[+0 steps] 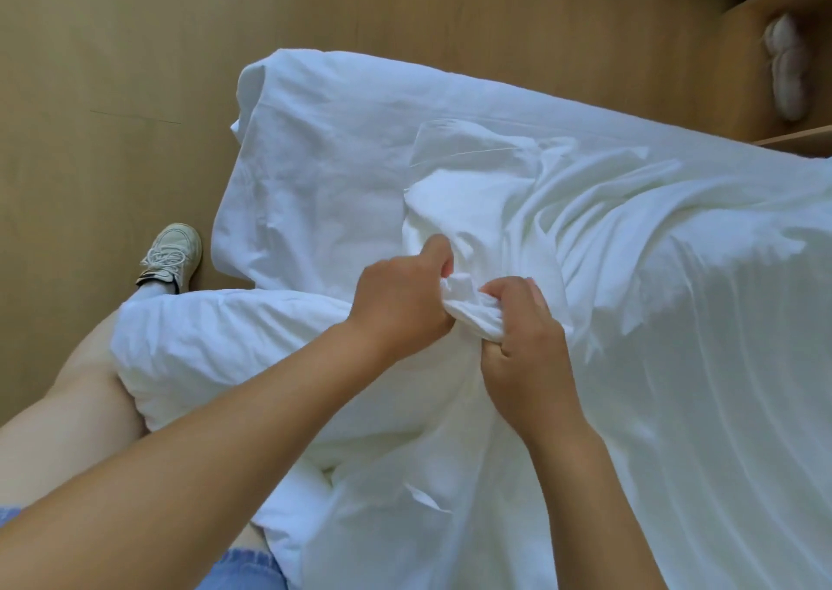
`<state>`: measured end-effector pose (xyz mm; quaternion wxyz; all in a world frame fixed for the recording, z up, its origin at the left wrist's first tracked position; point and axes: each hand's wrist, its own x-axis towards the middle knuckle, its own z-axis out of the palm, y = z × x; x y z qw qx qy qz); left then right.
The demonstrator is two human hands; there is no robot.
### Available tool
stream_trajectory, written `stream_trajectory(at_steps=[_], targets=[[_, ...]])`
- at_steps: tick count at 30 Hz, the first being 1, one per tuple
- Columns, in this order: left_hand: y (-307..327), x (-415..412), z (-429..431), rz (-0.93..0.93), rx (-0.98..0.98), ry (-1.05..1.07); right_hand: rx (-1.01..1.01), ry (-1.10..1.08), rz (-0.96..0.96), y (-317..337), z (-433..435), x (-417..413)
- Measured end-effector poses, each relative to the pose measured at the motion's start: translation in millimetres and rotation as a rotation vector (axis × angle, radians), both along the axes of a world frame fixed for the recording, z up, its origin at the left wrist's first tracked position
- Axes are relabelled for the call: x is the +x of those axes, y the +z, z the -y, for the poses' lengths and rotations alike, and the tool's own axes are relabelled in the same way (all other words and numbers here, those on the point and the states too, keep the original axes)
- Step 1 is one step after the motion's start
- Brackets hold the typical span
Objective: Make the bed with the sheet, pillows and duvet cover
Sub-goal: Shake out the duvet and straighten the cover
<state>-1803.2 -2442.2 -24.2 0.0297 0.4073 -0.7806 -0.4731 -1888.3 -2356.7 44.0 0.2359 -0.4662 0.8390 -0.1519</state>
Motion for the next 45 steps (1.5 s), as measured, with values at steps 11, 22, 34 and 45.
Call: stream_trajectory(at_steps=[11, 22, 34, 45], targets=[[11, 30, -8, -0.229, -0.202, -0.075, 0.220, -0.017, -0.356, -20, 16, 5], [8, 5, 11, -0.033, -0.344, -0.032, 0.212, -0.064, 0.187, 4, -13, -5], [17, 12, 3, -0.152, 0.195, -0.214, -0.275, -0.085, -0.142, -19, -9, -5], [1, -1, 6, -0.095, -0.198, -0.148, 0.412, 0.017, -0.162, -14, -5, -29]])
